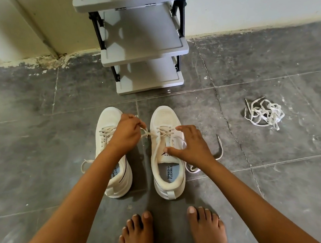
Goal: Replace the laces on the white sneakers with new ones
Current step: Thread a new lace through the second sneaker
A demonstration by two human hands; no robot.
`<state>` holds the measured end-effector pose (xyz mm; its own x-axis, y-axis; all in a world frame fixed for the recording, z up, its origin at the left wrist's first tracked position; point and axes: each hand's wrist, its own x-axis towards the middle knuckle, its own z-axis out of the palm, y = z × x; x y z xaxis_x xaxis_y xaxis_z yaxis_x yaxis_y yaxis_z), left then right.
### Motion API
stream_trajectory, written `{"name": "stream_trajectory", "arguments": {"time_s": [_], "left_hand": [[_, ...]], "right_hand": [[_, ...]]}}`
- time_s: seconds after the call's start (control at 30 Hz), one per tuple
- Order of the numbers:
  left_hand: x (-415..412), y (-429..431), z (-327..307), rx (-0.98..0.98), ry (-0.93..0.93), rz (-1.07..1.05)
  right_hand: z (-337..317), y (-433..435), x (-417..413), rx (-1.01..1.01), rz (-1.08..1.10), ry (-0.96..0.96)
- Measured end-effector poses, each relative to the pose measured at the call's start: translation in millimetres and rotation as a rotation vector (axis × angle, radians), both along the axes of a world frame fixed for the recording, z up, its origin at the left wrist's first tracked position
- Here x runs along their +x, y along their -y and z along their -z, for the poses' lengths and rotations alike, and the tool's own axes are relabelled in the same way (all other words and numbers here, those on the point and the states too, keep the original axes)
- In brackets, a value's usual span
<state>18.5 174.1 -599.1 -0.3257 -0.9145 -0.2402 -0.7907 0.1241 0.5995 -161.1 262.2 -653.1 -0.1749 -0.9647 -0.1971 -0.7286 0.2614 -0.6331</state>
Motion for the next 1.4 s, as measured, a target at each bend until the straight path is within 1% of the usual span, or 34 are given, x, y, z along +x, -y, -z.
{"name": "stream_trajectory", "arguments": {"time_s": [0.1, 0.2, 0.23, 0.3, 0.33, 0.4, 0.53, 0.67, 0.93, 1.03, 1.17, 1.3, 1.4], "left_hand": [[-5.3, -1.6, -3.4, -0.032, -0.014, 0.059], [-12.3, -8.2, -7.2, -0.035, -0.085, 0.038], [-16.0, -11.5, -7.0, -0.039, -0.127, 0.012], [-25.0, -20.3, -4.6, -0.018, -0.199, -0.045], [-30.2, -24.5, -1.3, 0.000, -0.200, -0.049], [-38.8, -31.2, 8.5, -0.001, -0.134, -0.006], [-50.4, -38.4, 18.7, -0.055, -0.077, 0.036], [-55.3, -38.8, 20.7, -0.094, 0.007, 0.061], [-58.6, -38.6, 23.4, -0.121, 0.059, 0.102], [-61.3, -38.8, 23.6, -0.085, 0.042, 0.094], [-66.5, -41.3, 21.6, -0.094, 0.010, 0.041], [-67.1, -47.0, 20.3, -0.129, -0.082, -0.069], [-61.9, -46.1, 18.8, -0.099, -0.125, -0.020]], "right_hand": [[-5.4, -3.7, 4.1, -0.017, 0.089, 0.103], [-8.3, -3.9, 6.9, -0.019, 0.160, 0.173], [-9.6, -3.6, 5.9, -0.016, 0.197, 0.224], [-10.8, -4.3, 1.5, 0.021, 0.285, 0.401], [-10.8, -5.6, -0.9, 0.044, 0.328, 0.508], [-10.2, -8.3, -4.0, 0.081, 0.398, 0.678], [-9.7, -12.8, -5.1, 0.089, 0.434, 0.832], [-9.8, -14.4, -5.7, 0.090, 0.422, 0.876], [-8.2, -15.4, -4.3, 0.072, 0.429, 0.873], [-7.9, -16.3, -4.5, 0.080, 0.417, 0.891], [-7.3, -16.0, -3.1, 0.092, 0.399, 0.842], [-8.5, -18.7, 1.2, 0.094, 0.404, 0.946], [-8.1, -16.8, 4.9, 0.051, 0.455, 0.927]]}}
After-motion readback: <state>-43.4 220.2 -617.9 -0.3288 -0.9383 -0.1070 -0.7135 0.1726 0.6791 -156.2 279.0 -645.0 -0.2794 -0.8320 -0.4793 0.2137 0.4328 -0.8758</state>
